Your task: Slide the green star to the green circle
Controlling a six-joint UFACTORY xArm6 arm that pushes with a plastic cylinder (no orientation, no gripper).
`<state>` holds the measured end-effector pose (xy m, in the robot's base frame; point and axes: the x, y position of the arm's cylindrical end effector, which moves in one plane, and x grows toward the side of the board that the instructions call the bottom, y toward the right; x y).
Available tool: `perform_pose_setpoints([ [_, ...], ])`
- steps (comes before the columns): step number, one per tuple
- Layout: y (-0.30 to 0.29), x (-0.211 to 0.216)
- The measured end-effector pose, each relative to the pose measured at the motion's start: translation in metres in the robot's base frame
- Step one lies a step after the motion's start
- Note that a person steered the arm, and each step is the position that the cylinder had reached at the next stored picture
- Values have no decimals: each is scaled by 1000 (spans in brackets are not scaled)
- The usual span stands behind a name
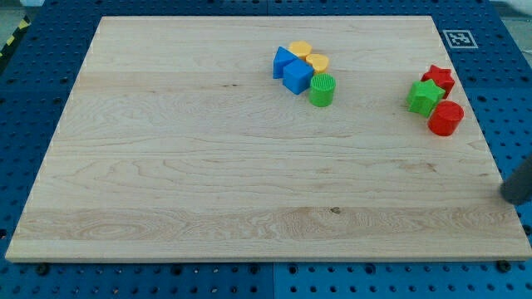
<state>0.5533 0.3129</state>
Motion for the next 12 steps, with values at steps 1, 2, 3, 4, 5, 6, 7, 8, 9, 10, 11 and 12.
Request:
perform_pose_setpoints([
  [1, 0, 0],
  [2, 1, 0],
  [3, 20, -14],
  [4, 32, -40],
  [5, 28, -103],
  [6, 24, -141],
  [7, 8, -141],
  [8, -34, -143],
  [9, -55, -156],
  [10, -61, -170],
  [11, -76, -170],
  [12, -90, -170],
])
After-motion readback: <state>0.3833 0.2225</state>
